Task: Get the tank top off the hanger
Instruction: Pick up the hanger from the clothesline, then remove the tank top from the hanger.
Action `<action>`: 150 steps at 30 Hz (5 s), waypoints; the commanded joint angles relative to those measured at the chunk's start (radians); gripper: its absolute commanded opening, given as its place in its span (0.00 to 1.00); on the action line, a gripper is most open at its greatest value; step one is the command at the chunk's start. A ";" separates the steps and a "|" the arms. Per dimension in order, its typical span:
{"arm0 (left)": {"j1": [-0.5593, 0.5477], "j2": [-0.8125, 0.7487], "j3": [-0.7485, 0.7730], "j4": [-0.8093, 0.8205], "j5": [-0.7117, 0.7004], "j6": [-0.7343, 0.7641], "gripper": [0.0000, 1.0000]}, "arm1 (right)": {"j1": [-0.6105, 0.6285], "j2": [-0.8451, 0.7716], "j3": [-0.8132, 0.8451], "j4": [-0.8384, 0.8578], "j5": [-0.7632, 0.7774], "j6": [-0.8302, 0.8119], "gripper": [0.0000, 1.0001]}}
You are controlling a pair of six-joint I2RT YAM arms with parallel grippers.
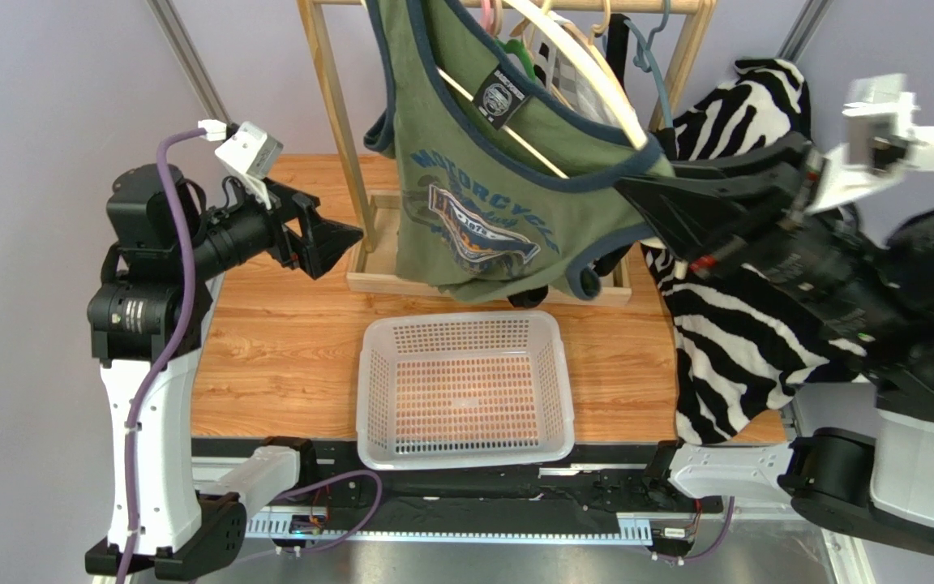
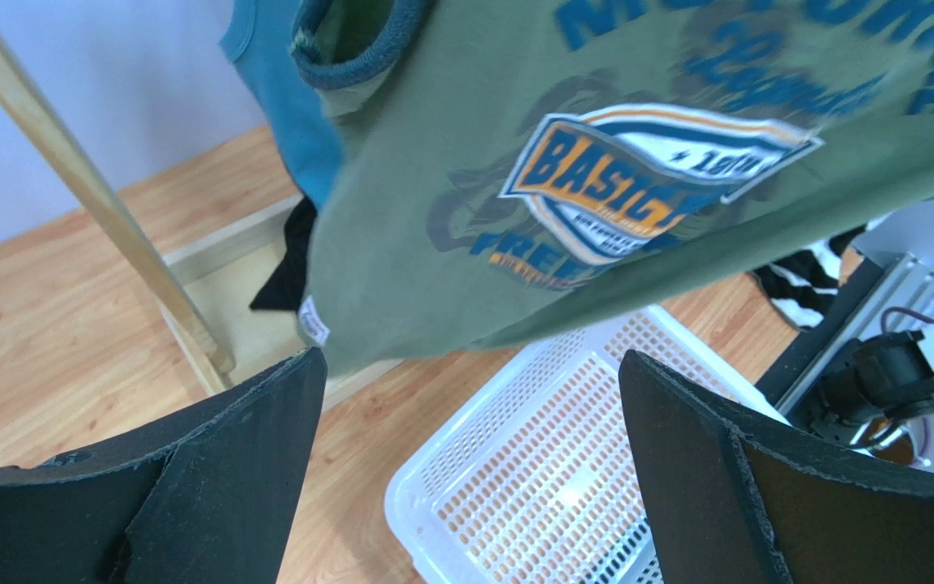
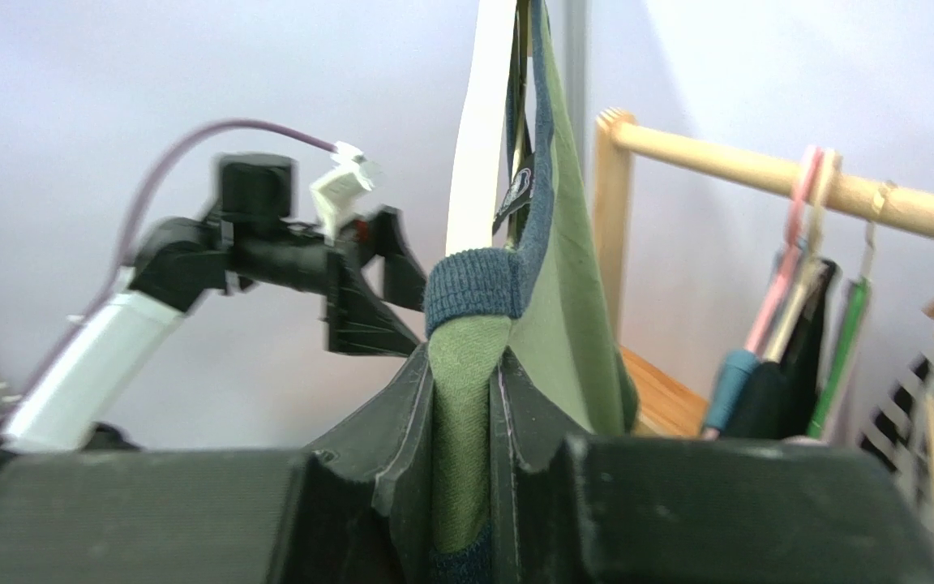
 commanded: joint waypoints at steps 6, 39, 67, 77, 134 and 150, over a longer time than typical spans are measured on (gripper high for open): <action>0.004 -0.021 0.023 0.041 0.052 -0.023 0.99 | 0.005 -0.079 0.054 0.125 -0.225 0.071 0.00; 0.004 -0.094 -0.007 -0.005 0.058 0.026 0.99 | 0.004 -0.039 0.045 0.082 -0.106 -0.011 0.00; -0.111 -0.090 -0.192 0.128 0.080 -0.111 0.85 | 0.004 -0.297 -0.641 0.195 -0.121 0.126 0.00; -0.205 -0.007 -0.181 0.145 -0.103 -0.106 0.77 | 0.004 -0.263 -0.641 0.232 -0.147 0.126 0.00; -0.199 0.044 -0.301 -0.027 -0.115 0.113 0.39 | 0.005 -0.447 -0.639 0.154 -0.135 0.086 0.00; -0.197 -0.111 -0.041 -0.117 0.085 0.361 0.81 | 0.004 -0.336 -0.638 0.135 -0.199 0.062 0.00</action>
